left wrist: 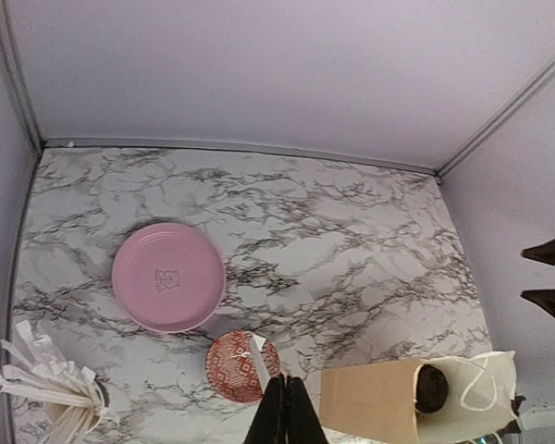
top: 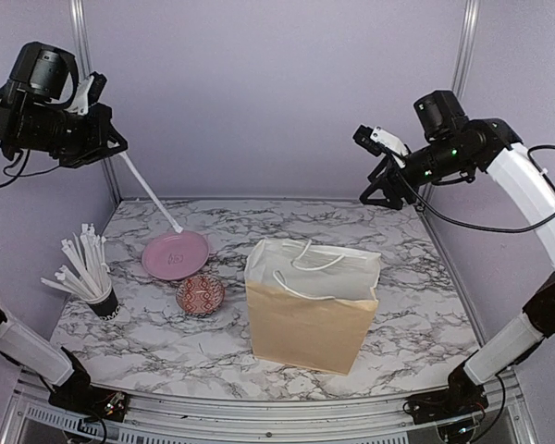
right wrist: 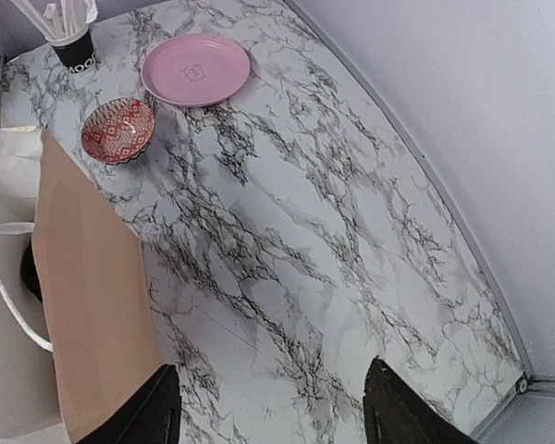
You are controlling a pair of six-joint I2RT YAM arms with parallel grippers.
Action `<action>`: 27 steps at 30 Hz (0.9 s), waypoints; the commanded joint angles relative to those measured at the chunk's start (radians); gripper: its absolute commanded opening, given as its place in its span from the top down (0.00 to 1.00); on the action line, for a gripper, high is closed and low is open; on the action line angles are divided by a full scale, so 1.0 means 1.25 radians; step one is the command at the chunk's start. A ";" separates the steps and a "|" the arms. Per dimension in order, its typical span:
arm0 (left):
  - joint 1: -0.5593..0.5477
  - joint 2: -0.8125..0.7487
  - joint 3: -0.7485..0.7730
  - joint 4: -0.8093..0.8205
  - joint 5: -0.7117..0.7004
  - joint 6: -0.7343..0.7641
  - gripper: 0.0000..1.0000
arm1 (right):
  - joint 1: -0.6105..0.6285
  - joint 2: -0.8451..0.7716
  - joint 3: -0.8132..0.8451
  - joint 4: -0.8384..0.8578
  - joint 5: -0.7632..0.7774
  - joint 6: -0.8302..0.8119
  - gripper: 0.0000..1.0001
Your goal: Pack the takeout coffee
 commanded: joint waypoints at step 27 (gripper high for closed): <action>-0.209 -0.016 -0.285 0.386 0.389 0.025 1.00 | -0.223 0.007 -0.232 0.115 -0.107 0.037 0.33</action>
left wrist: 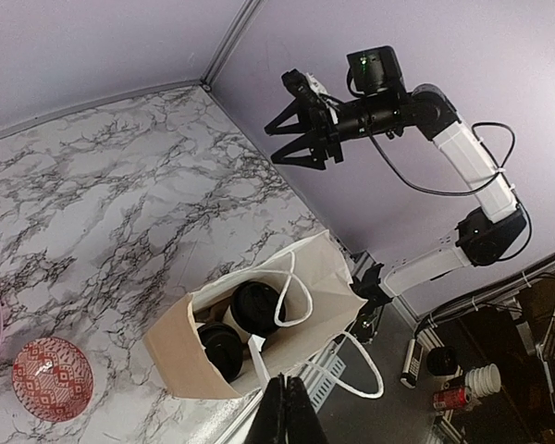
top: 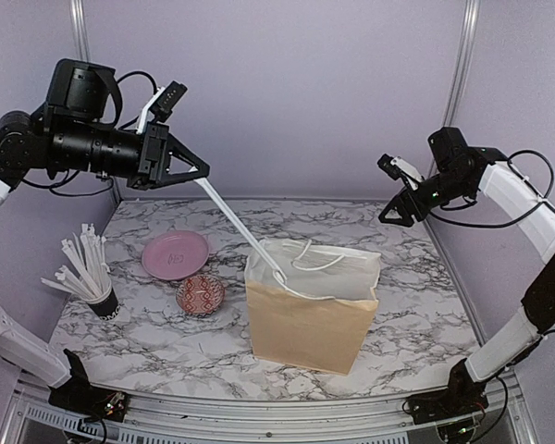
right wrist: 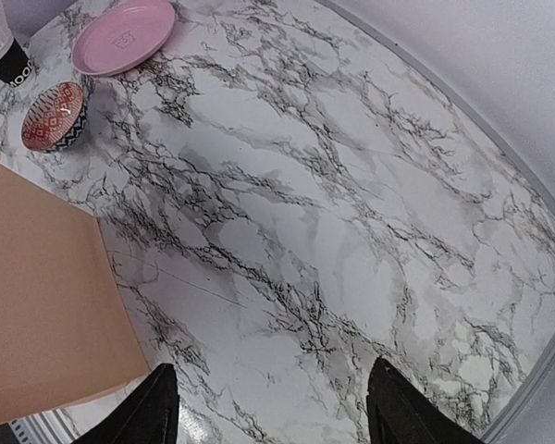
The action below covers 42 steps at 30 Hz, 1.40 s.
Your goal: Pack the takeout coffee
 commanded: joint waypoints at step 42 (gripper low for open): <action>-0.008 -0.002 -0.141 -0.214 -0.666 -0.104 0.48 | -0.004 0.045 -0.033 0.003 -0.107 -0.030 0.33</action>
